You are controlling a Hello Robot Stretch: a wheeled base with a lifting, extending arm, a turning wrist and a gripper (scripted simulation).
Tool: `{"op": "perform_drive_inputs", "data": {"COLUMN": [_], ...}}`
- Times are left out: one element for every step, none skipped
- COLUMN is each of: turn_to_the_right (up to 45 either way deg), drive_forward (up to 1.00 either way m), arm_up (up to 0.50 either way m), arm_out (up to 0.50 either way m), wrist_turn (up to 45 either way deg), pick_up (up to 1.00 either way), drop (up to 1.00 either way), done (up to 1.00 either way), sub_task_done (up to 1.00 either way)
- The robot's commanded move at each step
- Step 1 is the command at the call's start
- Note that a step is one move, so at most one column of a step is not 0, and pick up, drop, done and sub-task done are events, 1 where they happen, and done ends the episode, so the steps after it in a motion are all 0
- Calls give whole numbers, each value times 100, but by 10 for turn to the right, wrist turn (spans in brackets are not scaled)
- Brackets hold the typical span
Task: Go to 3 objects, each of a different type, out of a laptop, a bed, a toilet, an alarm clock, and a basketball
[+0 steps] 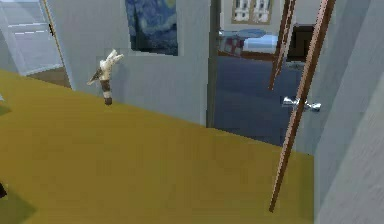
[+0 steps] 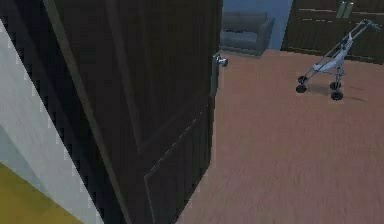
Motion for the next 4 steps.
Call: {"op": "perform_drive_inputs", "data": {"turn_to_the_right": [150,0,-90,0], "drive_forward": [0,25,0,100], "arm_up": [0,0,0,0], "arm_out": [0,0,0,0], "wrist_turn": [0,0,0,0], "pick_up": [0,0,0,0], "drop": [0,0,0,0], "done": [0,0,0,0], "sub_task_done": [0,0,0,0]}}
